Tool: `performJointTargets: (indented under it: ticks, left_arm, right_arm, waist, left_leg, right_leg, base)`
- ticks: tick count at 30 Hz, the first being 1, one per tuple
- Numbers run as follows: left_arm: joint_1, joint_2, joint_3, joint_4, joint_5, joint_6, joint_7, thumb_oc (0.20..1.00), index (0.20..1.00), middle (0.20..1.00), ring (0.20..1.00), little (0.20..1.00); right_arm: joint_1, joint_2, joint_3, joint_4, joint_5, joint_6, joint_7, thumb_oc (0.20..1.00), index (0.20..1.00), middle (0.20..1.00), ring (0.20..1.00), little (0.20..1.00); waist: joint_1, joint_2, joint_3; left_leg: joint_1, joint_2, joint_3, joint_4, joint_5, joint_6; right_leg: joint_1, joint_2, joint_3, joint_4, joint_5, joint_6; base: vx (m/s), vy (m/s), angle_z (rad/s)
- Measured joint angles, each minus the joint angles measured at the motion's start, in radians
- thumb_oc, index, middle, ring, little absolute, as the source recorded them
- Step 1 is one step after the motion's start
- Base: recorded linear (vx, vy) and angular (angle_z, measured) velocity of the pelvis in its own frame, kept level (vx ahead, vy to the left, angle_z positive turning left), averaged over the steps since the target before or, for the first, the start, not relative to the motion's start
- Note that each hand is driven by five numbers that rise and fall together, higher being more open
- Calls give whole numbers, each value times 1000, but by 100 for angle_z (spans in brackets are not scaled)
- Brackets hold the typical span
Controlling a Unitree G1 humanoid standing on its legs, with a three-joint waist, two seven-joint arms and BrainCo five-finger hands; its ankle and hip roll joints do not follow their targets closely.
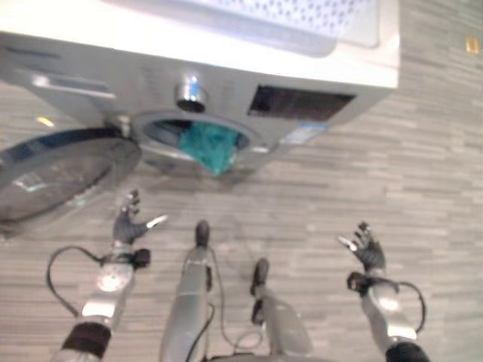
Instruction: Grab the laundry basket,head to the washer,open it,put in the laundry and shut it.
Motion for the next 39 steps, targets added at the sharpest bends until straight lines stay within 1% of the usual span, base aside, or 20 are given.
performJointTargets:
  ticks: [1, 3, 5, 8, 11, 13, 16, 19, 23, 26, 27, 29, 30, 31, 33, 34, 35, 37, 38, 39]
  left_arm:
    - [18, -5, 17, 4, -8, 1, -12, 1000, 1000, 1000, 1000, 1000]
    - [60, -9, 36, 17, -13, 5, -33, 1000, 1000, 1000, 1000, 1000]
    - [90, -10, 39, 20, -14, 7, -53, 1000, 1000, 1000, 1000, 1000]
    - [113, -31, 54, 35, -5, 25, -72, 1000, 1000, 1000, 1000, 1000]
    - [127, -84, 126, 39, -3, 26, -70, 1000, 1000, 1000, 1000, 1000]
    - [126, -146, 195, 69, -7, 27, -59, 1000, 1000, 1000, 1000, 1000]
    - [131, -233, 233, 102, -49, 27, -28, 1000, 1000, 1000, 1000, 1000]
    - [147, -264, 228, 68, -106, 35, -26, 1000, 1000, 1000, 1000, 1000]
    - [148, -264, 216, 62, -116, 49, -24, 1000, 1000, 1000, 1000, 1000]
    - [137, -260, 195, 62, -113, 62, -25, 1000, 1000, 1000, 1000, 1000]
    - [130, -252, 177, 66, -111, 68, -25, 1000, 1000, 1000, 1000, 1000]
    - [131, -245, 150, 66, -110, 72, -27, 1000, 1000, 1000, 1000, 1000]
    - [129, -239, 143, 70, -103, 73, -28, 1000, 1000, 1000, 1000, 1000]
    - [127, -235, 122, 81, -98, 74, -29, 1000, 1000, 1000, 1000, 1000]
    - [132, -227, 111, 83, -88, 72, -31, 1000, 1000, 1000, 1000, 1000]
    - [130, -217, 100, 88, -81, 70, -39, 1000, 1000, 1000, 1000, 1000]
    - [130, -217, 100, 88, -81, 70, -40, 1000, 1000, 1000, 1000, 1000]
    - [129, -208, 65, 95, -78, 67, -59, 1000, 1000, 1000, 1000, 1000]
    - [121, -188, 25, 96, -70, 66, -83, 1000, 1000, 1000, 1000, 1000]
    - [121, -170, 18, 95, -65, 63, -95, 1000, 1000, 1000, 1000, 1000]
  right_arm:
    - [5, 9, -10, 3, 51, 4, 14, 1000, 1000, 1000, 1000, 1000]
    - [34, 13, -11, -2, 148, 10, 52, 1000, 1000, 1000, 1000, 1000]
    - [48, 16, -21, -7, 218, 20, 72, 1000, 1000, 1000, 1000, 1000]
    - [59, 28, -38, -52, 304, 31, 86, 1000, 1000, 1000, 1000, 1000]
    - [93, 77, -89, -196, 386, 26, 83, 1000, 1000, 1000, 1000, 1000]
    - [117, 103, -102, -308, 392, 18, 66, 1000, 1000, 1000, 1000, 1000]
    - [99, 107, -115, -385, 369, -18, 33, 1000, 1000, 1000, 1000, 1000]
    - [66, 91, -129, -451, 290, -26, -10, 1000, 1000, 1000, 1000, 1000]
    - [-42, 85, -124, -571, 338, -41, -48, 1000, 1000, 1000, 1000, 1000]
    - [-144, 7, -113, -613, 333, -70, -70, 1000, 1000, 1000, 1000, 1000]
    - [-212, -37, -120, -613, 283, -73, -115, 1000, 1000, 1000, 1000, 1000]
    - [-272, -96, -145, -613, 182, -87, -153, 1000, 1000, 1000, 1000, 1000]
    - [-307, -126, -153, -610, 100, -75, -184, 1000, 1000, 1000, 1000, 1000]
    - [-381, -243, -157, -597, -14, -49, -213, 1000, 1000, 1000, 1000, 1000]
    - [-450, -346, -173, -577, -127, -55, -230, 1000, 1000, 1000, 1000, 1000]
    - [-492, -435, -168, -519, -212, -48, -226, 1000, 1000, 1000, 1000, 1000]
    - [-494, -439, -167, -515, -217, -46, -225, 1000, 1000, 1000, 1000, 1000]
    - [-544, -570, -115, -414, -301, -17, -224, 1000, 1000, 1000, 1000, 1000]
    - [-580, -692, -40, -351, -345, 20, -207, 1000, 1000, 1000, 1000, 1000]
    - [-590, -708, -19, -339, -371, 27, -195, 1000, 1000, 1000, 1000, 1000]
  waist:
    - [3, 7, -7]
    - [3, 23, -52]
    - [9, 37, -88]
    - [7, 41, -107]
    - [7, 43, -117]
    - [8, 45, -143]
    - [13, 50, -191]
    - [32, 56, -221]
    - [51, 63, -243]
    - [68, 55, -251]
    - [87, 40, -261]
    - [101, 30, -274]
    - [107, 23, -275]
    - [116, 26, -277]
    - [123, 10, -291]
    - [123, -7, -302]
    - [123, -8, -303]
    - [117, 4, -309]
    - [97, 15, -305]
    - [91, 10, -309]
  left_leg:
    - [26, 0, -4, -5, -1, -3]
    - [60, 3, -14, -20, -7, -20]
    - [79, 16, -19, -25, 7, -23]
    - [126, 31, -23, -34, 8, -32]
    - [167, 42, -25, -41, 7, -43]
    - [195, 47, -26, -44, -4, -58]
    - [220, 45, -37, -52, -2, -56]
    - [229, 40, -53, -52, -3, -57]
    - [242, 38, -55, -51, -4, -58]
    - [249, 38, -55, -54, -3, -57]
    - [254, 32, -52, -52, -8, -56]
    - [256, 27, -45, -54, -9, -53]
    - [255, 19, -36, -47, -21, -44]
    - [257, 16, -24, -32, -36, -29]
    - [272, -7, -12, -36, -41, -19]
    - [288, -31, -4, -32, -63, 5]
    - [288, -31, -3, -32, -64, 6]
    - [314, -44, -11, -53, -73, 26]
    - [333, -58, -30, -54, -72, 54]
    - [353, -69, -39, -58, -77, 64]
  right_leg:
    - [24, 2, -3, -1, -5, -2]
    - [54, 8, -15, 2, -21, -10]
    - [75, 22, -27, 5, -22, -20]
    - [119, 36, -30, 4, -28, -30]
    - [159, 45, -30, 1, -36, -43]
    - [185, 49, -31, 2, -46, -54]
    - [213, 53, -43, 2, -50, -57]
    - [232, 54, -53, -1, -57, -60]
    - [249, 54, -57, -5, -58, -60]
    - [250, 51, -52, -2, -59, -60]
    - [253, 43, -49, 0, -61, -57]
    - [246, 34, -42, 4, -63, -55]
    - [248, 26, -39, 5, -64, -53]
    - [253, 13, -32, 8, -65, -44]
    - [252, -16, -24, 33, -77, -24]
    - [248, -40, -22, 75, -85, -10]
    - [248, -41, -22, 76, -85, -10]
    - [207, -63, -14, 214, -89, -4]
    - [146, -93, 23, 395, -98, 0]
    - [113, -99, 45, 481, -93, 2]
  base:
    - [11, -64, 15]
    - [-23, -34, 12]
    - [-53, -12, 8]
    - [20, -68, -2]
    - [63, -20, -1]
    - [109, -11, 1]
    - [85, 19, 11]
    - [83, 46, 16]
    - [84, 74, 4]
    - [84, 102, -3]
    - [95, 142, -10]
    - [123, 174, -9]
    - [159, 229, -15]
    - [69, 145, -18]
    - [121, 221, -11]
    - [117, 218, 0]
    - [116, 219, 3]
    - [108, 174, 20]
    - [152, 228, 44]
    - [108, 164, 38]
